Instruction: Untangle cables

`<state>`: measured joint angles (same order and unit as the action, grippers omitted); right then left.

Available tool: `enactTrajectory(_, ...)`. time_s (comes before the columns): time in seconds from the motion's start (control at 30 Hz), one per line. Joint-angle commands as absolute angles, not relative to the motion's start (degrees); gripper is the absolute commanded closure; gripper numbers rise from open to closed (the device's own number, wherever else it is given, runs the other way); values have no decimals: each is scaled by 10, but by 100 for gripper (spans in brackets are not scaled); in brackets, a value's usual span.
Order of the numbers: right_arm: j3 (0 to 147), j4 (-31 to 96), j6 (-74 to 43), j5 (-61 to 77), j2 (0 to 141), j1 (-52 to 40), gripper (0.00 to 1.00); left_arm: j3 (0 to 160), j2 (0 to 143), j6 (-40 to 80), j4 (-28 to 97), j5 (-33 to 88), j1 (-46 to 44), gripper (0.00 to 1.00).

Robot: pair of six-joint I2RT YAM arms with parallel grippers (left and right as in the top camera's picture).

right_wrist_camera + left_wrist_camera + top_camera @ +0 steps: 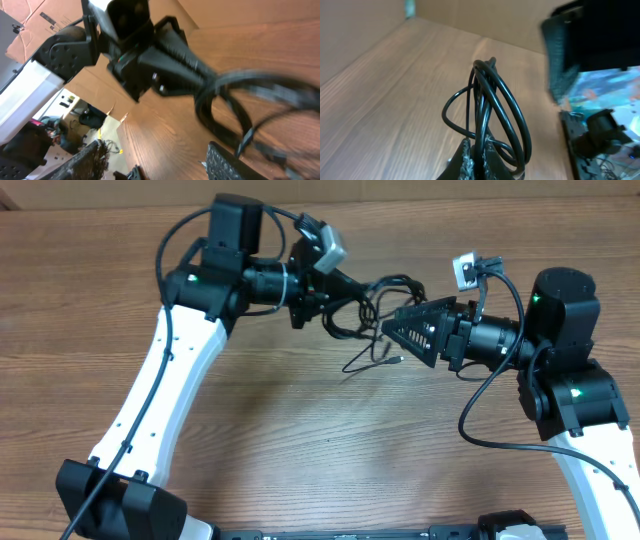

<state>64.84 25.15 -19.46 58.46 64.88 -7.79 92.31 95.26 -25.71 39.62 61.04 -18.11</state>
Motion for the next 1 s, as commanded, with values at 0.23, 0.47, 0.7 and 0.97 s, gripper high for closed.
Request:
enactTrajectory(0.23,660,241,-199,575,642,-75,39,934,948,-270,396,651,-231,96)
enactTrajectory(0.47,660,232,-197,575,644,-75,39,934,949,-268,396,676,-234,96)
enactTrajectory(0.7,660,213,-197,575,644,-75,40,934,949,-268,394,687,-251,96)
enactTrajectory(0.97,660,213,-197,588,644,-75,39,934,949,-266,378,687,-264,96)
